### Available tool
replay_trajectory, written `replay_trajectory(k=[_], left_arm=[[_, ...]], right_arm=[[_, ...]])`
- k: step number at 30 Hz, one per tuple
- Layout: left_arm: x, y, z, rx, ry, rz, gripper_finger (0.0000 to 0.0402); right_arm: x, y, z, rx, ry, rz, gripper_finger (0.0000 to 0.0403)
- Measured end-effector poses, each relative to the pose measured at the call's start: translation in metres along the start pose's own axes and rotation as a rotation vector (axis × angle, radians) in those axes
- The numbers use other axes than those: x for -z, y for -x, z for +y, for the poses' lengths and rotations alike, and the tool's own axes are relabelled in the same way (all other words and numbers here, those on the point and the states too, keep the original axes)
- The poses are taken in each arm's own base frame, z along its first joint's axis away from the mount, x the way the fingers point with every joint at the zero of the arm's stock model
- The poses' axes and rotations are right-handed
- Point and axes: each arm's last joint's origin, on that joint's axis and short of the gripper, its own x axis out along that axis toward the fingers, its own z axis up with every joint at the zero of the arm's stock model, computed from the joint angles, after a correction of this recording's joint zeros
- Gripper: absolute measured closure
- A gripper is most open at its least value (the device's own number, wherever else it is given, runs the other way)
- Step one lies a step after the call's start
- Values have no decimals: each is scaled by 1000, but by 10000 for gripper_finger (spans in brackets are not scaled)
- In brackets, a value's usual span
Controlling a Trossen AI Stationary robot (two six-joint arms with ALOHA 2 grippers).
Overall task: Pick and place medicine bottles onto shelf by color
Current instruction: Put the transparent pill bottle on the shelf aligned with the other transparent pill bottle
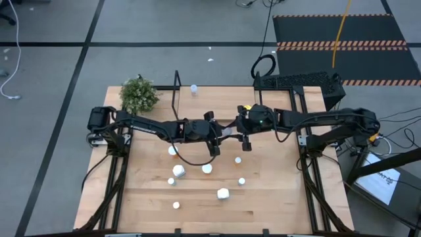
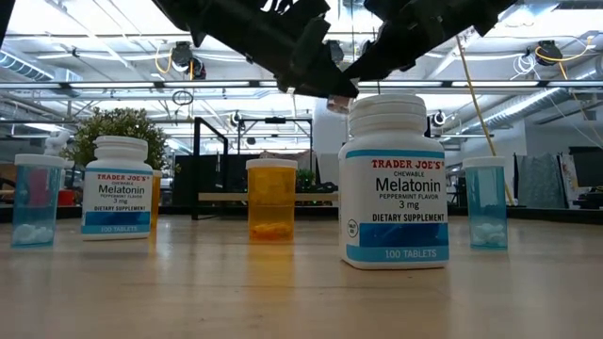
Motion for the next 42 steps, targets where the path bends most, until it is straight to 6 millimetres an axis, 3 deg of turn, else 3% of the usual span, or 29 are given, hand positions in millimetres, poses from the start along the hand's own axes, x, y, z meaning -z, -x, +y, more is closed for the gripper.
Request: replay_trajectory(k=[10, 17, 26, 42], left_arm=[[-1, 3, 0, -2, 0, 4, 226], [-24, 22, 8, -25, 79, -123, 225], [-43, 28, 11, -41, 131, -308, 225], [-36, 15, 8, -38, 116, -325, 224]], right_arm=[[-6, 32, 2, 16, -18, -5, 154], [14, 28, 2, 93, -7, 0, 129], [12, 14, 1, 84, -36, -109, 130], [6, 15, 0, 90, -85, -178, 201]])
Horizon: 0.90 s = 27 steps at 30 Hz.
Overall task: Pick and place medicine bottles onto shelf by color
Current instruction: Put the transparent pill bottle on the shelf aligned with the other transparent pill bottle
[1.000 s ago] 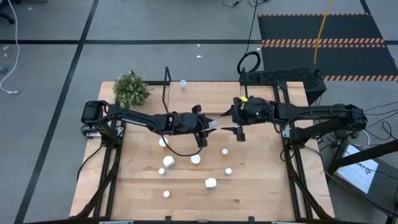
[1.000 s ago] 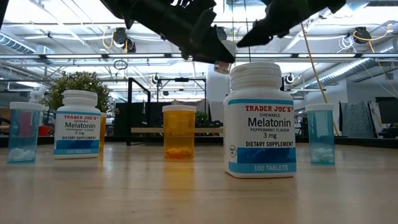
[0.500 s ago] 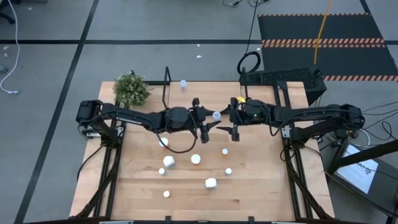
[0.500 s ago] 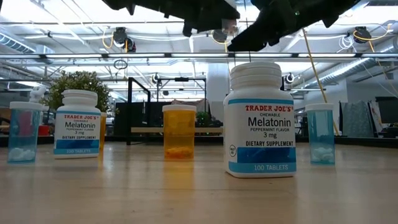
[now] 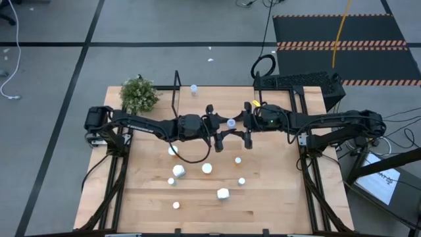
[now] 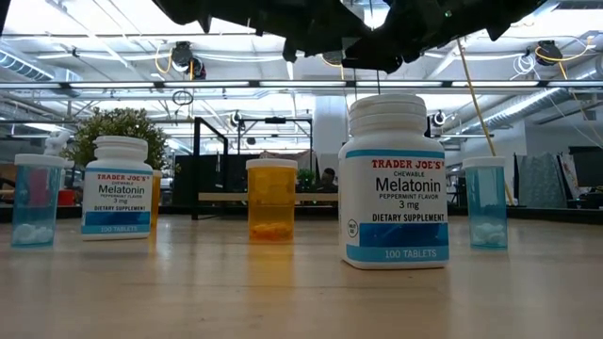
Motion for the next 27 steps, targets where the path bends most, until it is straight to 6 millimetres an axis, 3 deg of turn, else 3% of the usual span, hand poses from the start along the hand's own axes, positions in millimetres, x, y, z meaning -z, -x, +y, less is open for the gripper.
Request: replay_trajectory(k=[10, 21, 27], left_arm=[[1, 0, -1, 9, -1, 5, 224], [-2, 4, -2, 30, -42, 9, 223], [-14, 14, 2, 35, -46, 23, 184]], right_arm=[[0, 0, 0, -1, 20, 0, 249], [0, 0, 0, -7, 24, 3, 243], [1, 0, 0, 1, 18, 21, 243]])
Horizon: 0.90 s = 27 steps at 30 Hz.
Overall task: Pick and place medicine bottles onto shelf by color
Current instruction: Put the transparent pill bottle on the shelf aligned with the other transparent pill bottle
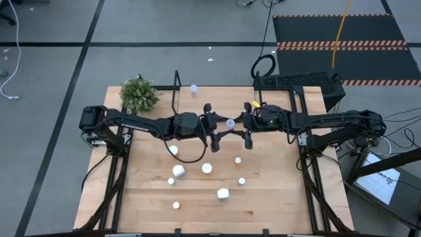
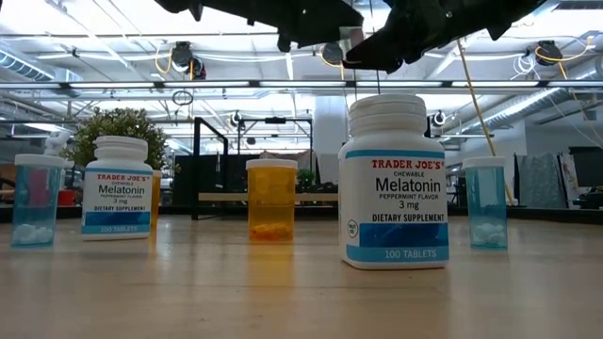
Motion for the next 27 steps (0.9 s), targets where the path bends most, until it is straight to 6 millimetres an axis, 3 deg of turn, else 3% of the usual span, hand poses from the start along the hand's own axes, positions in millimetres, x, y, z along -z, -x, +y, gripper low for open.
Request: replay_trajectory(k=[9, 13, 19, 27], left_arm=[[-15, 12, 5, -19, 5, -34, 118], [-25, 16, 7, -15, -8, 11, 116], [-63, 13, 11, 7, -75, 185, 123], [-74, 12, 16, 41, -102, 241, 123]], right_arm=[[2, 0, 0, -1, -2, 14, 244], [2, 0, 0, -2, -1, 16, 242], [0, 0, 0, 2, 3, -8, 243], [0, 0, -2, 8, 8, -6, 243]])
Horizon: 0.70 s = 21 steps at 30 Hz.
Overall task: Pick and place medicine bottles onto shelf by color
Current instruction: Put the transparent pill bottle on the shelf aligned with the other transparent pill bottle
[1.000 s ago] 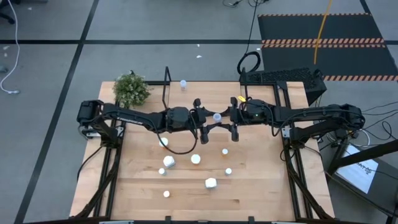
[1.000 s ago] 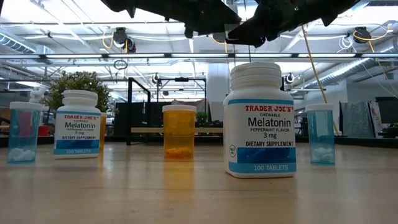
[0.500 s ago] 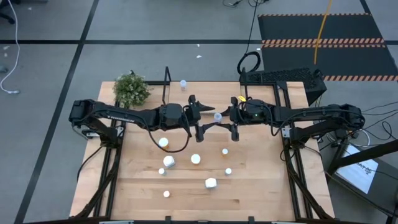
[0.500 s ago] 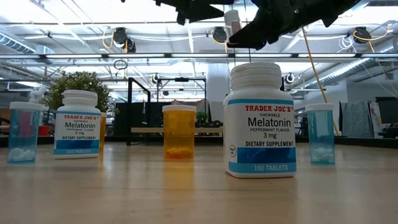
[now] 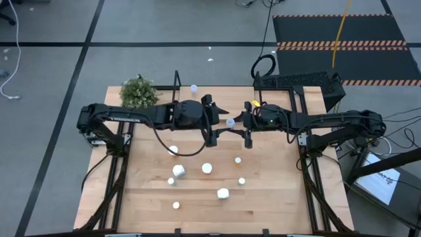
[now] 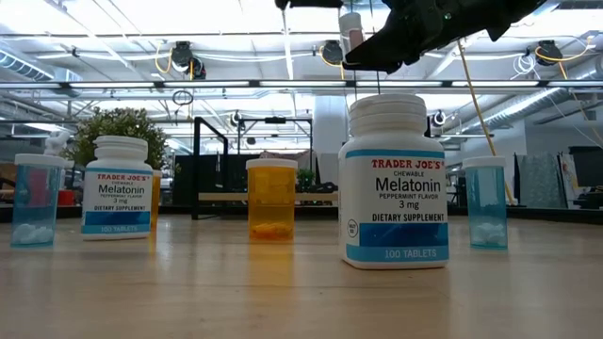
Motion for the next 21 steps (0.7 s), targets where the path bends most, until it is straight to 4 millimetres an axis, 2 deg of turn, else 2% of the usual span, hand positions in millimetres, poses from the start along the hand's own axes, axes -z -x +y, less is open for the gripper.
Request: replay_trajectory(k=[12, 21], left_arm=[[12, -7, 10, 50, 27, 34, 124], [23, -29, 4, 70, 9, 48, 124]], right_arm=[[0, 0, 0, -1, 1, 0, 243], [0, 0, 0, 0, 0, 2, 243]])
